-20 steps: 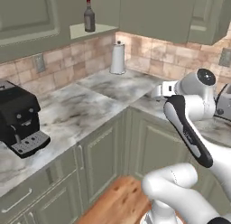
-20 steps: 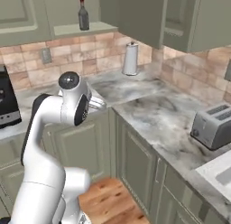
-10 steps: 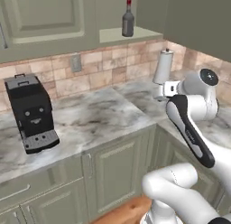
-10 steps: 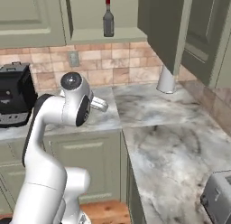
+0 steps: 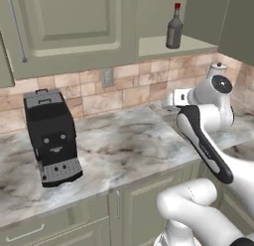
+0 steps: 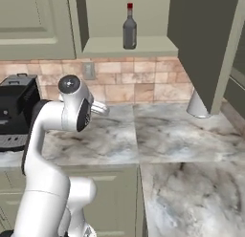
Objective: There is a bowl on the dining counter. Grab a lemon wedge from the fridge and place it in the bowl. Then get the liquor bottle and glass cup from the cabinet and place them next to the bowl.
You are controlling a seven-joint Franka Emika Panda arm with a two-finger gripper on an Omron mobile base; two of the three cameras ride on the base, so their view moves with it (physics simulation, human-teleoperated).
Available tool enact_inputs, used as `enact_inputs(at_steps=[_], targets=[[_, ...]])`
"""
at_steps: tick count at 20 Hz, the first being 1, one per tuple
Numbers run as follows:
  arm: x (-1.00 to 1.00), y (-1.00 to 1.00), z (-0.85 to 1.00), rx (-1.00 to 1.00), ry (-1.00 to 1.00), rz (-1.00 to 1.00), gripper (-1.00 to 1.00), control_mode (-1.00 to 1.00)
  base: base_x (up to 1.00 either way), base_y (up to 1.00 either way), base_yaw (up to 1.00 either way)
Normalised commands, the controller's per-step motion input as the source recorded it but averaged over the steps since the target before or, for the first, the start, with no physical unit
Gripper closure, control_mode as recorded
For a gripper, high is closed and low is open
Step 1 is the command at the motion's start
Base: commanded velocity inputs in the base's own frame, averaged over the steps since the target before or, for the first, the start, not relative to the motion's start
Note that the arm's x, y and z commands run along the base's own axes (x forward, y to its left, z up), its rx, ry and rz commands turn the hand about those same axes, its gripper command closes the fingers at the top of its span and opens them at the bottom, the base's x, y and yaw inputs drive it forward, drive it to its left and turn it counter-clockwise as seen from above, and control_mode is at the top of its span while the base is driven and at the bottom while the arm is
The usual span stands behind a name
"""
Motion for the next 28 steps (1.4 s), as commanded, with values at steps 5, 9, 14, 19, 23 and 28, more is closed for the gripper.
enact_inputs(at_steps=[5,9,14,19,23,28], targets=[[0.00,0.00,0.00,0.00,0.00,0.00,-1.00,1.00,0.44,0.00,0.00],[0.00,-0.02,0.06,0.00,-0.01,0.00,-1.00,-1.00,0.08,-0.05,0.00],[0.02,-0.15,0.75,-0.01,-0.12,0.00,-1.00,-1.00,0.00,0.00,0.00],[0.01,-0.08,1.00,-0.18,-0.25,-0.04,-1.00,-1.00,0.00,0.00,0.00],[0.00,-0.01,1.00,-0.25,-0.17,-0.11,-1.00,-1.00,0.00,0.00,0.00],[0.00,-0.15,1.00,-0.11,-0.13,-0.03,-1.00,-1.00,0.00,0.00,0.00]])
